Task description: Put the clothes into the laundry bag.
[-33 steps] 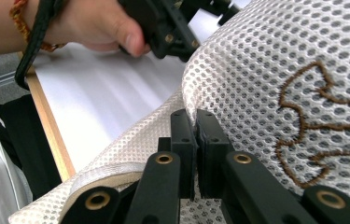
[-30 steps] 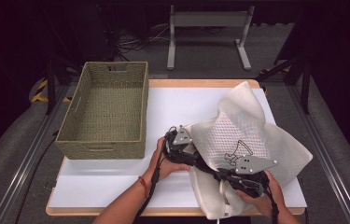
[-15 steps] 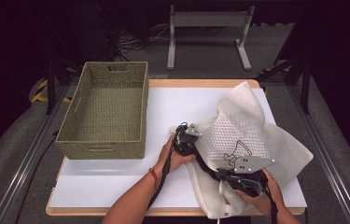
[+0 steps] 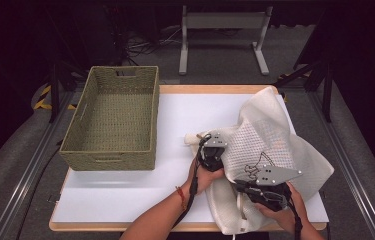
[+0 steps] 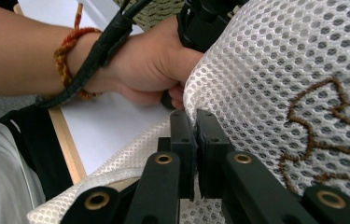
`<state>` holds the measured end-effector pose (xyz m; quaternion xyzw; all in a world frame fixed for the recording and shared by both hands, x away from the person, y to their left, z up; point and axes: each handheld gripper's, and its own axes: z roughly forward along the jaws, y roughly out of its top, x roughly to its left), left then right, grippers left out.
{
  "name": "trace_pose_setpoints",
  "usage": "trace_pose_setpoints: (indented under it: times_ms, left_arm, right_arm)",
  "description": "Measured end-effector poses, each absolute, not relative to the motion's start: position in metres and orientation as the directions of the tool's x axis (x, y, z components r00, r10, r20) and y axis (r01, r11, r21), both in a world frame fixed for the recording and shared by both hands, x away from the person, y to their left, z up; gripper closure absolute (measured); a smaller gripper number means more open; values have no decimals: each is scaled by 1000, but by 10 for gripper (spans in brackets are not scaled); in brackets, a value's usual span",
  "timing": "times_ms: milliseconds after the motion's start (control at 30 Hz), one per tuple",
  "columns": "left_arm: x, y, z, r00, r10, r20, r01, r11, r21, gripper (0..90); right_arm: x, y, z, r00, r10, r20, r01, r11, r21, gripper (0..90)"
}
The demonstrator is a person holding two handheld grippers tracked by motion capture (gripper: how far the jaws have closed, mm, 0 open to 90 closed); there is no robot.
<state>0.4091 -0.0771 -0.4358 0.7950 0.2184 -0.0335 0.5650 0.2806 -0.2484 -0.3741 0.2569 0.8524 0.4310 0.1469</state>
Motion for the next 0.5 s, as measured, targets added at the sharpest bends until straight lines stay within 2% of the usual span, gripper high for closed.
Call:
trace_pose_setpoints:
  times_ms: [233, 333, 433, 500]
  left_arm:
    - [417, -71, -445, 896, 356, -265, 382, -315, 869, 778]
    - [414, -62, -445, 905, 368, -212, 351, -367, 861, 706]
    - [411, -49, -445, 915, 362, -179, 329, -410, 851, 552]
    - [407, -41, -444, 917, 364, -161, 319, -430, 845, 493]
  right_arm:
    - [287, -251, -382, -804, 593, -37, 349, 523, 778, 866]
    - [288, -249, -385, -807, 590, -37, 358, 537, 764, 866]
    - [288, -248, -386, -808, 588, -40, 361, 547, 756, 866]
    - [287, -248, -386, -808, 588, -39, 361, 546, 756, 866]
